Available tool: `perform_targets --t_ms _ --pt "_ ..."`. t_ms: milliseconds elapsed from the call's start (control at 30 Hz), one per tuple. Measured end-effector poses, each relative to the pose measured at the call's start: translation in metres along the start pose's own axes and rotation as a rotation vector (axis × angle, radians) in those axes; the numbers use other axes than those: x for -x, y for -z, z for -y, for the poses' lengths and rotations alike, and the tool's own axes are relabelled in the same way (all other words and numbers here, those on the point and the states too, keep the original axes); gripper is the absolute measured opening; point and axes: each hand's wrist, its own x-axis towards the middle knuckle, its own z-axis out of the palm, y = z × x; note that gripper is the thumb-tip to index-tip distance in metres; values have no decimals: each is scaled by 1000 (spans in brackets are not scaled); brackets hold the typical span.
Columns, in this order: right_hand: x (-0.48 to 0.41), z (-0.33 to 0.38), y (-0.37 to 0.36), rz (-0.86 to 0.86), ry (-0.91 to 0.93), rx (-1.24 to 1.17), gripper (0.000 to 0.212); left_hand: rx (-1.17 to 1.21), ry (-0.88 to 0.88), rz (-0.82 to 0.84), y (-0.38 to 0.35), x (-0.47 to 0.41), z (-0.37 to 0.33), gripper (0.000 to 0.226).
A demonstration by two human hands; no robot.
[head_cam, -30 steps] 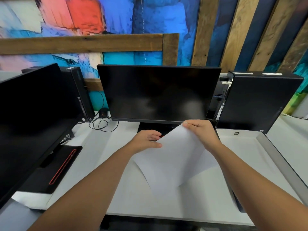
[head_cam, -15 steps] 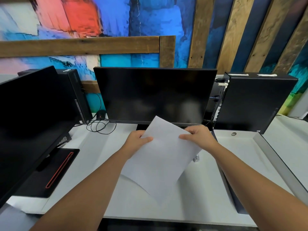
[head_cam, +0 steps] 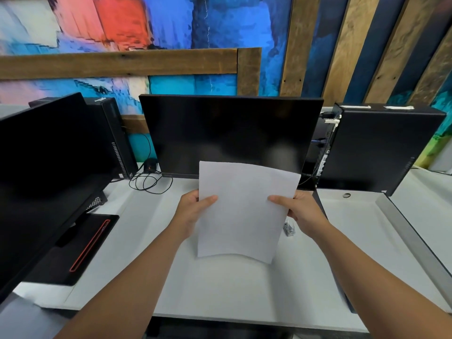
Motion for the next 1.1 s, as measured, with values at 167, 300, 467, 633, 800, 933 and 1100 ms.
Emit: perform_targets --t_ms 167,300,467,633,800,933,1100 --pt "6 -8 -9 4 1 -19 24 -77 28 18 -1 3 3 21" --pt "9 -9 -14 -38 -15 7 33 -126 56 25 -4 3 5 24" --pt "9 -2 -16 -44 14 -16 27 -66 30 25 -5 0 -1 35" --pt "12 -8 -18 -64 -9 6 31 -35 57 -7 -10 3 4 40" --pt "13 -3 -20 -63 4 -10 29 -62 40 -3 -8 1 -3 39" --pt "16 0 -24 -52 15 -6 27 -66 45 1 -7 4 -3 37" --pt "16 3 -23 -69 26 -29 28 -53 39 -15 -10 1 -7 38"
